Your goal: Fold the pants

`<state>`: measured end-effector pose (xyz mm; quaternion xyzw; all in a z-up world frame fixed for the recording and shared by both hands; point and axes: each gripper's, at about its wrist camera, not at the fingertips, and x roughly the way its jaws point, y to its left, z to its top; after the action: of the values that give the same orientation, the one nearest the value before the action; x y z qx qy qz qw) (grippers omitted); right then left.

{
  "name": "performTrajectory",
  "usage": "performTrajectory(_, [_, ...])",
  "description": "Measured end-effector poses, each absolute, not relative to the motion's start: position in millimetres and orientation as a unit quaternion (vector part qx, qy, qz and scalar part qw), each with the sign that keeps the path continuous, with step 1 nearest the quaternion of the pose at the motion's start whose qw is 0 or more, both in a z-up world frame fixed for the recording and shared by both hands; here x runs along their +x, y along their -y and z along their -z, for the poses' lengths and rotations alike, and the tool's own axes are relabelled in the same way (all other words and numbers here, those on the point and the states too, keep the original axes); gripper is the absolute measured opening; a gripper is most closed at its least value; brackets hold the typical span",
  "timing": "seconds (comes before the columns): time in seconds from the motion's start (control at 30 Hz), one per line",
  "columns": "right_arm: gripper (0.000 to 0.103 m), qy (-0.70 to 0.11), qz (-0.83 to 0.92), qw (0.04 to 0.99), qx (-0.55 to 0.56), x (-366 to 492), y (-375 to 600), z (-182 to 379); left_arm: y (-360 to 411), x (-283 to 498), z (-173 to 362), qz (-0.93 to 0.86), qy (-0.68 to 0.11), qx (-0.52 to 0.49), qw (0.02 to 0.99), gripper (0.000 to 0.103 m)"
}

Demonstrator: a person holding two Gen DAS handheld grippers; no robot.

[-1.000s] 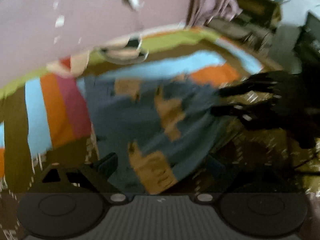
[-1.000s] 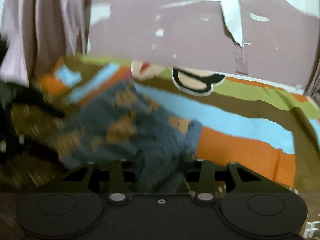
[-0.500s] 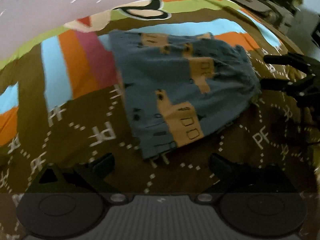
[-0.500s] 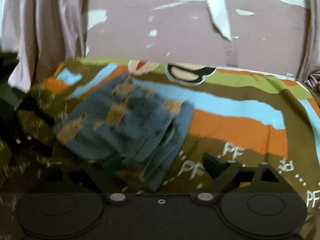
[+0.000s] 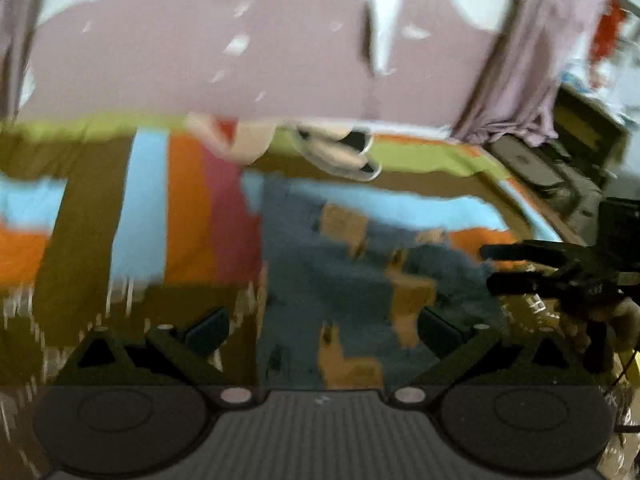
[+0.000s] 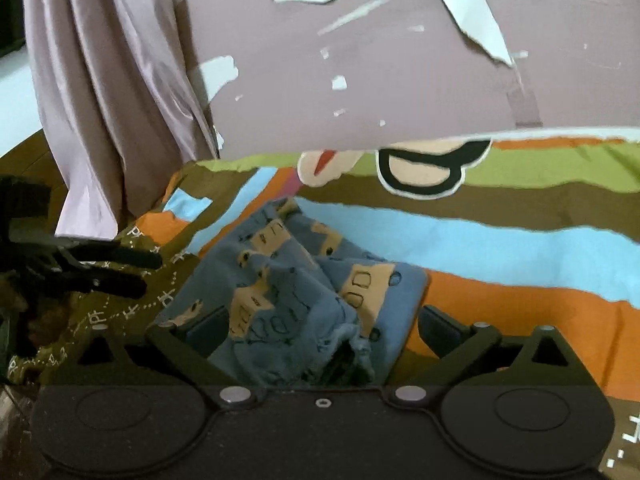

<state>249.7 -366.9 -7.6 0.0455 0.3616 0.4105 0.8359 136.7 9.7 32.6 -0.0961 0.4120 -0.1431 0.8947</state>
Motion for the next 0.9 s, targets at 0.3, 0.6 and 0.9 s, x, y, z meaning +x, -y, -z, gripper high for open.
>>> performTrajectory(0.3, [0.102,-0.384,-0.382,0.838,0.065,247,373,33,-6,144,3,0.150,-0.464,-0.081,0.869,0.103])
performTrajectory(0.6, [0.102,-0.366,-0.386,0.843,0.073,240,376,40,8,128,13,0.166,-0.430,0.009,0.887,0.103])
performTrajectory(0.9, [0.102,-0.377,-0.402,0.830,0.088,256,373,37,8,127,11,0.162,-0.430,0.006,0.888,0.103])
